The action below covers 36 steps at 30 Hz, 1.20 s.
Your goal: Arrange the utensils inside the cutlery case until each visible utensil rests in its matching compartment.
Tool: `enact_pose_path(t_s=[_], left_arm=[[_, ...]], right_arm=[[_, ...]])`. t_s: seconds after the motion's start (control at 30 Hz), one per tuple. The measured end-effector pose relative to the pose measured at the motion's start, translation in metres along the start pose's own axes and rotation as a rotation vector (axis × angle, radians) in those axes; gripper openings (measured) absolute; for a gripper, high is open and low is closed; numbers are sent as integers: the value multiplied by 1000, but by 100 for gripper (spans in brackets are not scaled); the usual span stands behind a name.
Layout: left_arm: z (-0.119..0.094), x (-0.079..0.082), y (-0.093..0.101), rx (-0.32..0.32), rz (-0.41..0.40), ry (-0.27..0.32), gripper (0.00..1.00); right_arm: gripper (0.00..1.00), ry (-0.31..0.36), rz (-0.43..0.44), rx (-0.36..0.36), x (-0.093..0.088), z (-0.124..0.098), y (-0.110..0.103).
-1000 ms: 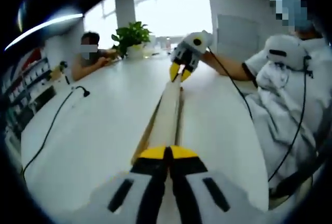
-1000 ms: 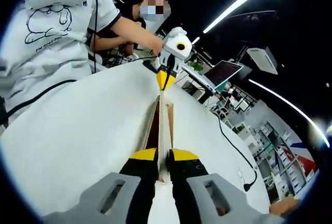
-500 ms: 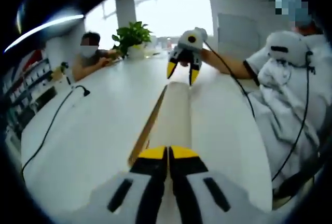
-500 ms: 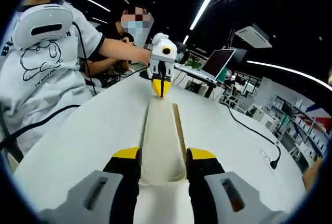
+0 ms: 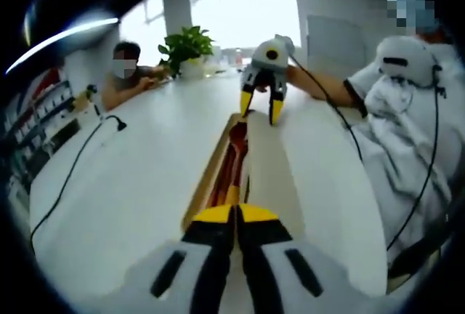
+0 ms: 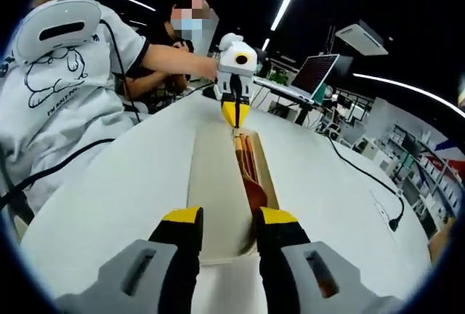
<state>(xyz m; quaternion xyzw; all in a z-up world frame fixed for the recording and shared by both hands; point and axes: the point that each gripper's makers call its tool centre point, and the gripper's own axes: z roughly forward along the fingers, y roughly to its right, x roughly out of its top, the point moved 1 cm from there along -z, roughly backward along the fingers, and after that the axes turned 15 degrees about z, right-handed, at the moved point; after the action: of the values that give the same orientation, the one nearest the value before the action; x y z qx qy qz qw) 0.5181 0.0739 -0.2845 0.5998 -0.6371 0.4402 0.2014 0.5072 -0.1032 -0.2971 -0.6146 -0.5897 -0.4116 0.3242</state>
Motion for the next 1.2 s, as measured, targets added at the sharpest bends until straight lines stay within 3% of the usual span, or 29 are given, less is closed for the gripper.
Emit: enact_pose_path(t_s=[0.23, 0.33, 0.43, 0.6, 0.9, 1.1, 1.2], left_arm=[[-11, 13, 3, 28, 30, 9, 4], [-14, 15, 14, 14, 132, -58, 7], [-10, 16, 23, -4, 189, -110, 16], [-2, 3, 25, 3, 298, -239, 32], [0, 2, 30, 9, 303, -272, 40], [-5, -15, 38, 0, 347, -377, 41], [-3, -14, 39, 19, 334, -349, 41]], right_arm=[[29, 7, 25, 0, 0, 2, 1], [29, 9, 32, 0, 0, 2, 1], [29, 10, 38, 0, 0, 1, 2], [29, 10, 39, -1, 0, 0, 2], [28, 11, 56, -6, -2, -1, 2], [28, 12, 62, -5, -2, -2, 1], [28, 16, 66, -2, -2, -1, 1]])
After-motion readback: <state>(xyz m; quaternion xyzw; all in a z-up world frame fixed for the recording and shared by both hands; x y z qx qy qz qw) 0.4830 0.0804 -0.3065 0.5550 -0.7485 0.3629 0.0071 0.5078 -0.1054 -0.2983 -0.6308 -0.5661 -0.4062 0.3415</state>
